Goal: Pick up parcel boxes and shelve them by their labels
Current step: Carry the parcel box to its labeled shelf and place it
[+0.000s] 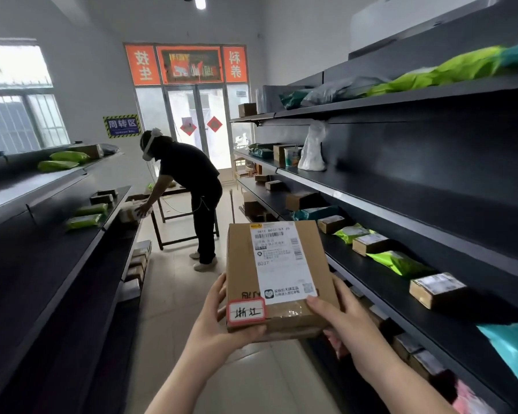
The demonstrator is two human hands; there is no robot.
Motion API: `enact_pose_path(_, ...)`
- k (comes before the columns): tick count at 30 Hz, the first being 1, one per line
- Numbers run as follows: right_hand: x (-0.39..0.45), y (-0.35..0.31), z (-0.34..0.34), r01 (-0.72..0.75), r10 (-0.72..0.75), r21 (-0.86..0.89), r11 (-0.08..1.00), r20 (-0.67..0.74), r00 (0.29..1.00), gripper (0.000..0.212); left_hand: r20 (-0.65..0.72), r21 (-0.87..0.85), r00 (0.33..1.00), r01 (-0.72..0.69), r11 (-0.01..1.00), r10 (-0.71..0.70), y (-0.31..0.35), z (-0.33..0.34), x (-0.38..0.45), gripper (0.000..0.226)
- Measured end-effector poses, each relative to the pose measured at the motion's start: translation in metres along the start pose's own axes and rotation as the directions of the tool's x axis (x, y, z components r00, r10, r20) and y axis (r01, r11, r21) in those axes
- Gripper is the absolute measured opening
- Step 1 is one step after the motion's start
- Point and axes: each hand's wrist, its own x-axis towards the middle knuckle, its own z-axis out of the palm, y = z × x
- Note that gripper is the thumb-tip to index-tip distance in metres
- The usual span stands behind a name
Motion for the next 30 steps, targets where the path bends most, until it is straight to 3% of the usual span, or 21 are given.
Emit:
enact_pose_path(9, 0.15, 0.013, 0.031, -0.014, 0.012, 0.032, 0.999, 0.042, 0.999, 0.06, 0.03, -0.036, 0.999, 0.027, 0.999, -0.026, -0.031, -0.036, 0.143, 0.108)
enact_pose_path(13, 0.223, 0.022, 0.037, -0.01, 0.008, 0.057, 0.998, 0.031, 0.999, 0.053, 0.026, -0.018, 0.999, 0.023, 1.0, -0.022, -0.05, -0.047, 0.213, 0.111)
enact_pose_path(20, 0.337, 0.016, 0.039, 0.01, -0.012, 0.044, 0.999, 0.038, 0.999, 0.061, 0.021, -0.014, 1.0, 0.003, 1.0, -0.003, -0.067, -0.057, 0.327, 0.11)
enact_pose_path(25, 0.4, 0.018, 0.04, 0.02, -0.02, 0.02, 1.0, 0.001, 1.0, 0.05, 0.056, -0.035, 0.998, 0.005, 0.999, -0.003, -0.083, -0.059, 0.398, 0.102)
enact_pose_path(30, 0.452, 0.022, 0.039, 0.008, -0.009, -0.007, 1.0, -0.087, 0.996, 0.062, 0.132, -0.025, 0.991, -0.011, 1.0, 0.014, -0.099, -0.056, 0.467, 0.097)
